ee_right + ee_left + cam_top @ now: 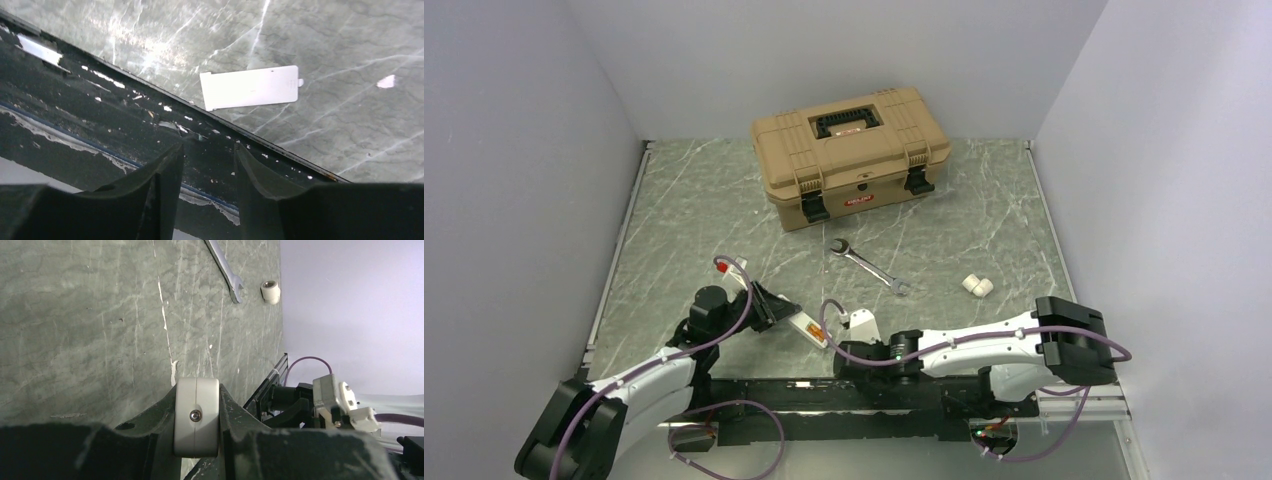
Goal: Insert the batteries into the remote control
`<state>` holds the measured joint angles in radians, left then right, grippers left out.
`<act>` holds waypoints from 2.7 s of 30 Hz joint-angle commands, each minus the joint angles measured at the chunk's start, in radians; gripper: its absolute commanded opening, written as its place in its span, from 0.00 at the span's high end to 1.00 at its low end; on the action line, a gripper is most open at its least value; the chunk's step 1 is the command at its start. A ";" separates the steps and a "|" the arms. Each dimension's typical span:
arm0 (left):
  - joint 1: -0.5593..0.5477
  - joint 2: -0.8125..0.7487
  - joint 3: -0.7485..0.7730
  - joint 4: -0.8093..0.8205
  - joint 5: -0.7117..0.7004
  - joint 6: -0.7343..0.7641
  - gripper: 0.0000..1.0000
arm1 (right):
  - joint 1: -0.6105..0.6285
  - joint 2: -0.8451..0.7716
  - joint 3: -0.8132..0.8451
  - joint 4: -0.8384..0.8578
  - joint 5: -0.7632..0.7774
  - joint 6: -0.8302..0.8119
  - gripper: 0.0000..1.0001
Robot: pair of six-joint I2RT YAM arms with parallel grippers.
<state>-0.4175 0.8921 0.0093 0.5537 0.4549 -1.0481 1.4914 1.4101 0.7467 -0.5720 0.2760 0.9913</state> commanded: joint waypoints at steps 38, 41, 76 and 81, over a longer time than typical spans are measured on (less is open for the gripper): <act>0.006 -0.304 -0.016 -0.297 -0.025 0.072 0.99 | -0.219 -0.082 -0.086 0.076 0.025 0.297 0.35; 0.008 -0.302 -0.016 -0.296 -0.024 0.071 0.99 | -0.226 -0.060 -0.076 0.090 0.011 0.276 0.34; 0.107 -0.377 -0.023 -0.416 0.025 0.118 0.99 | -0.270 0.170 0.054 0.379 -0.166 -0.186 0.36; 0.117 -0.361 -0.028 -0.395 0.042 0.119 1.00 | -0.258 0.137 0.065 0.258 -0.087 -0.193 0.36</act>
<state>-0.3107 0.5232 0.0093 0.1123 0.4591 -0.9459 1.2209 1.5795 0.8032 -0.1867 0.1272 0.8181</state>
